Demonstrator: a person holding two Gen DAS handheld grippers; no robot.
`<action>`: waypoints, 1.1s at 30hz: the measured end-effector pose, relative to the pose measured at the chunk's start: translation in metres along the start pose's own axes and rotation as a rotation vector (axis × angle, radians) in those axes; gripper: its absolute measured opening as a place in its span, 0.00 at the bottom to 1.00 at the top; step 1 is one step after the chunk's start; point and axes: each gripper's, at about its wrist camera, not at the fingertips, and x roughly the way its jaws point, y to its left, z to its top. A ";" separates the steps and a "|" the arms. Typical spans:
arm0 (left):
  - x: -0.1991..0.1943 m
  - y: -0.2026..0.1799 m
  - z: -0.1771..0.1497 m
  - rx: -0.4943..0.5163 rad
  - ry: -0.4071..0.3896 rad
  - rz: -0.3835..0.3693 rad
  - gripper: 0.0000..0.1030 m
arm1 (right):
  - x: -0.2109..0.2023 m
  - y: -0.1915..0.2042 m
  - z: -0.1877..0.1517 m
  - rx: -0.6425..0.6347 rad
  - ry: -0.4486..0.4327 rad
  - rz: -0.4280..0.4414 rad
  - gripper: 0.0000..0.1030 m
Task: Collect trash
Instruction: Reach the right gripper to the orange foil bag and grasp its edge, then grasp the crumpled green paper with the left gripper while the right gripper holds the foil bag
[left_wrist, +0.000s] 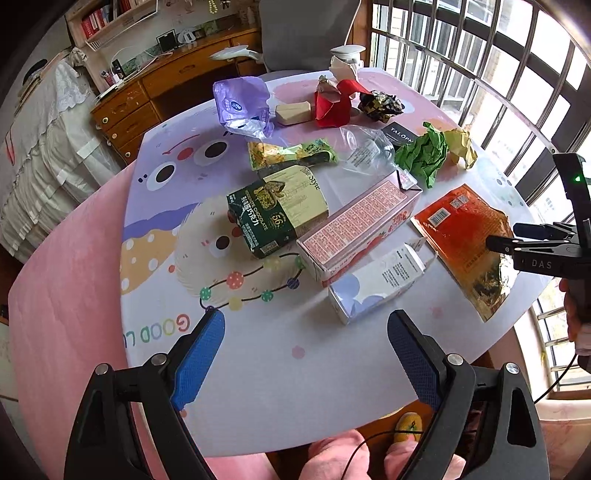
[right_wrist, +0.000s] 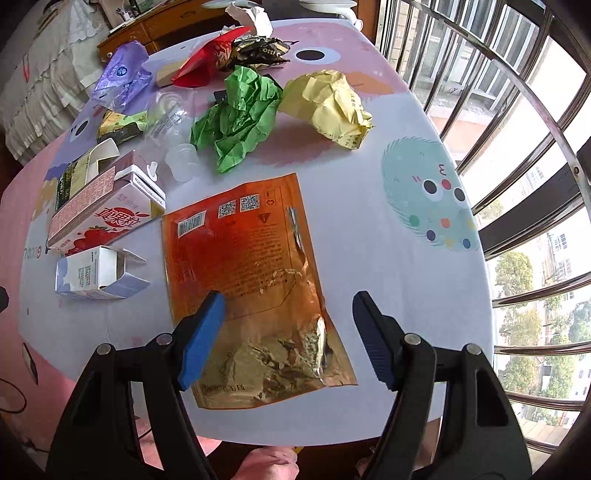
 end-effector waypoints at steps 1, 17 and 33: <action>0.003 0.001 0.005 0.004 -0.001 -0.002 0.89 | 0.006 0.000 0.002 0.002 0.009 0.012 0.67; 0.026 0.001 0.044 0.056 0.007 -0.065 0.89 | 0.015 0.043 -0.010 -0.107 0.001 -0.033 0.18; 0.027 -0.018 0.095 0.154 -0.025 -0.155 0.89 | -0.054 0.054 -0.017 0.063 -0.097 -0.043 0.00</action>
